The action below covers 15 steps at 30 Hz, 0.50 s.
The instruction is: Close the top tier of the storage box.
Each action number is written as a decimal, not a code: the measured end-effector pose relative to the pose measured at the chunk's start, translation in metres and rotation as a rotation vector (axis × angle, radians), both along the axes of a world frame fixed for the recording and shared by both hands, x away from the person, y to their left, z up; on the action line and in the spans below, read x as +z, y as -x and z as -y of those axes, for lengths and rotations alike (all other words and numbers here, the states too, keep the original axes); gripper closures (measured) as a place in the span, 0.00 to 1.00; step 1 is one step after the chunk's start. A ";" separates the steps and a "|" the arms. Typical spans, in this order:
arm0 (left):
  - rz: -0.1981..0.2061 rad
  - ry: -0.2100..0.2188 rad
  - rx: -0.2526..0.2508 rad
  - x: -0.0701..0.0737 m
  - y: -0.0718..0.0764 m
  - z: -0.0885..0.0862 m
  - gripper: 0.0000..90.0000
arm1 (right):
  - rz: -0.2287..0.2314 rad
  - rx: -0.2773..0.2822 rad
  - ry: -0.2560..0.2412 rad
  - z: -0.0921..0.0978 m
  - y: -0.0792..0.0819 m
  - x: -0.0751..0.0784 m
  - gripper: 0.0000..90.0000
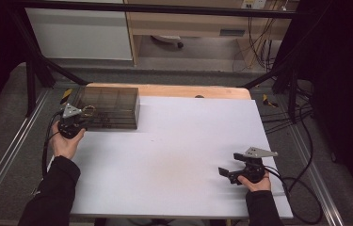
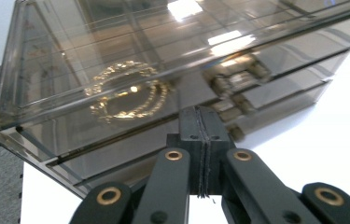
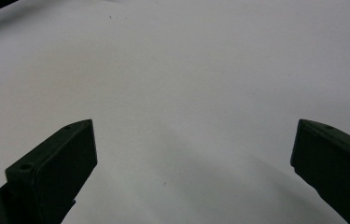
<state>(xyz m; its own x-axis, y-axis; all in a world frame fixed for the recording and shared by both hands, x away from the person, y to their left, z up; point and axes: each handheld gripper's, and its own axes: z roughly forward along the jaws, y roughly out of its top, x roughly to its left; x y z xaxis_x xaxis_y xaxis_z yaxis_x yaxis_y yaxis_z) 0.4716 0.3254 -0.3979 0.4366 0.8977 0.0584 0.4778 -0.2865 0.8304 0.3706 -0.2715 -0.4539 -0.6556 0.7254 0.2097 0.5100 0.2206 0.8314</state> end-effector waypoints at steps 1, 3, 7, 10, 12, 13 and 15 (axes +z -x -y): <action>0.001 -0.005 -0.008 0.001 0.002 0.001 0.99 | -0.001 0.000 0.001 0.000 0.000 0.000 0.01; 0.006 0.009 -0.021 0.002 0.006 0.003 0.99 | -0.005 -0.001 0.001 0.000 0.000 0.000 0.01; -0.003 0.011 -0.051 0.000 0.014 0.009 0.97 | -0.005 -0.001 0.000 0.000 0.000 0.000 0.01; -0.009 0.017 -0.072 -0.003 0.020 0.012 0.93 | -0.006 -0.001 0.000 0.000 0.000 0.000 0.01; -0.013 0.031 -0.085 -0.004 0.025 0.013 0.90 | -0.004 -0.001 0.000 0.000 0.000 0.000 0.01; -0.018 0.034 -0.091 -0.005 0.027 0.014 0.87 | -0.004 -0.001 0.000 0.000 0.000 0.000 0.01; -0.029 0.030 -0.103 -0.007 0.032 0.017 0.83 | -0.005 -0.002 0.000 0.000 0.000 0.000 0.01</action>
